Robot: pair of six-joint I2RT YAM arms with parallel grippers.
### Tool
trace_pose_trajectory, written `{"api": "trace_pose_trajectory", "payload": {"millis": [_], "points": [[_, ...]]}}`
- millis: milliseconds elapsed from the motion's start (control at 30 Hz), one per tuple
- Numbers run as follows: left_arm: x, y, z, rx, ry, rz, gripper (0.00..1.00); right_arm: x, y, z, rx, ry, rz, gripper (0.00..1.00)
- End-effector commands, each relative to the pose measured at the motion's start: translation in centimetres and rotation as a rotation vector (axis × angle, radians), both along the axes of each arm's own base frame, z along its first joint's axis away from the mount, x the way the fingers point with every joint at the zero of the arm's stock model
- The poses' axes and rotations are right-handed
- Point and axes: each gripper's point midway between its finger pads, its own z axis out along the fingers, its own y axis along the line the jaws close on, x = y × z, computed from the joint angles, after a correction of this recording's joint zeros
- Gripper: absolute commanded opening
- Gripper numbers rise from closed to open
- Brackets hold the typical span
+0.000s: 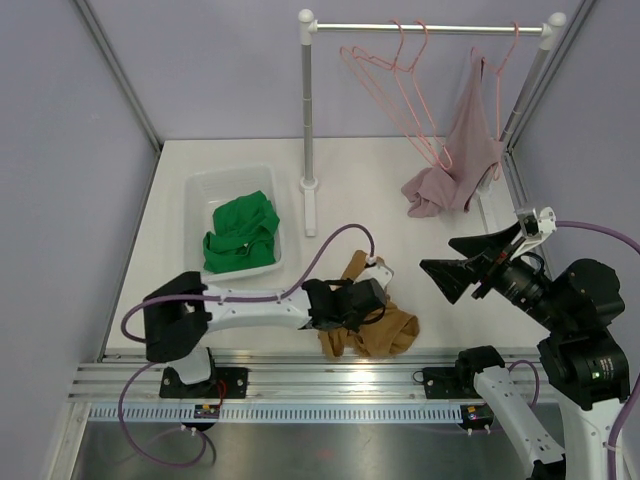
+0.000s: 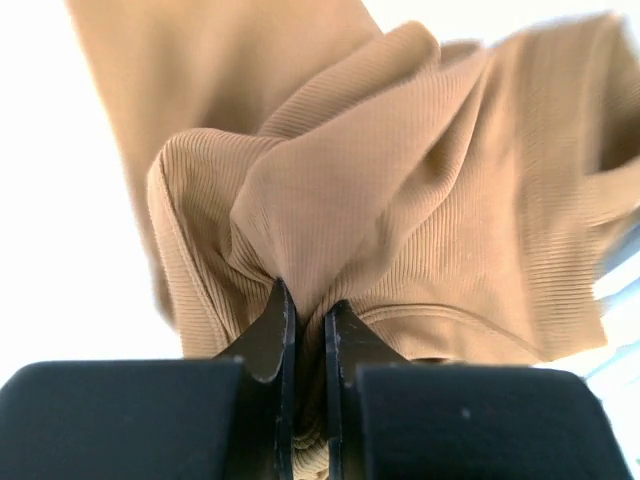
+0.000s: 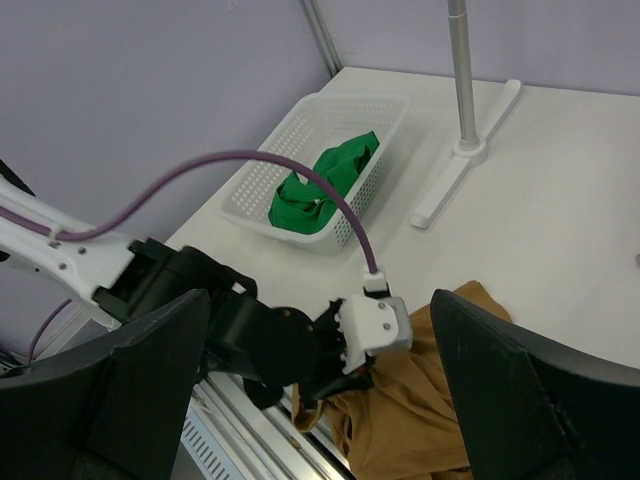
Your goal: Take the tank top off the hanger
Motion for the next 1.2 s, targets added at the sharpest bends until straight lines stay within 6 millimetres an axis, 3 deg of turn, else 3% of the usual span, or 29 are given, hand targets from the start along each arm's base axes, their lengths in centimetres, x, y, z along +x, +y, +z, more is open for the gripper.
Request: {"api": "trace_pose_trajectory", "payload": {"millis": [0, 33, 100, 167, 267, 367, 500, 567, 700, 833, 967, 1000, 1067, 1133, 1167], "points": [[3.3, 1.0, 11.2, -0.124, -0.206, 0.096, 0.0, -0.4, -0.4, 1.2, -0.002, -0.045, -0.019, 1.0], [4.0, 2.0, 13.7, -0.154, -0.249, 0.128, 0.0, -0.4, -0.4, 1.2, 0.001, -0.042, -0.02, 0.99], [5.3, 3.9, 16.2, -0.146, -0.289, 0.169, 0.0, -0.5, -0.4, 1.2, 0.003, -0.038, -0.022, 0.99], [6.3, 5.4, 19.9, -0.197, -0.331, 0.213, 0.0, -0.5, -0.5, 1.3, 0.001, -0.038, -0.025, 1.0], [7.9, 9.4, 23.3, -0.21, -0.364, 0.304, 0.0, -0.8, -0.7, 1.8, -0.001, -0.053, -0.031, 1.0], [9.6, 13.2, 26.0, -0.241, -0.384, 0.401, 0.0, -1.1, -0.7, 2.0, -0.002, -0.065, -0.031, 1.0], [12.4, 19.2, 28.0, -0.254, -0.406, 0.554, 0.0, -1.2, -0.6, 2.2, 0.007, -0.072, -0.025, 1.0], [13.7, 21.9, 28.4, -0.256, -0.403, 0.619, 0.0, -1.1, -0.5, 2.3, 0.015, -0.072, -0.02, 0.99], [16.3, 25.5, 27.6, -0.242, -0.371, 0.7, 0.0, -0.9, -0.1, 2.5, 0.038, -0.075, -0.003, 0.99], [20.0, 27.8, 24.1, -0.217, -0.265, 0.761, 0.0, -0.6, 0.2, 2.6, 0.052, -0.071, 0.016, 0.99], [22.3, 29.0, 20.2, -0.188, -0.156, 0.796, 0.01, 0.0, 0.4, 2.4, 0.051, -0.058, 0.018, 0.99], [22.4, 29.1, 19.7, -0.189, -0.135, 0.801, 0.16, 0.3, 0.3, 2.2, 0.049, -0.048, 0.008, 0.99], [22.5, 29.3, 19.0, -0.181, -0.119, 0.812, 0.36, 1.2, -0.3, 2.1, 0.048, -0.03, -0.05, 0.99], [22.3, 29.7, 19.4, -0.187, -0.136, 0.827, 0.74, 2.1, -0.9, 1.2, 0.034, 0.017, -0.1, 1.0], [22.1, 30.0, 19.8, -0.19, -0.146, 0.843, 0.81, 2.9, -1.6, 0.6, 0.024, 0.046, -0.157, 1.0]]}}
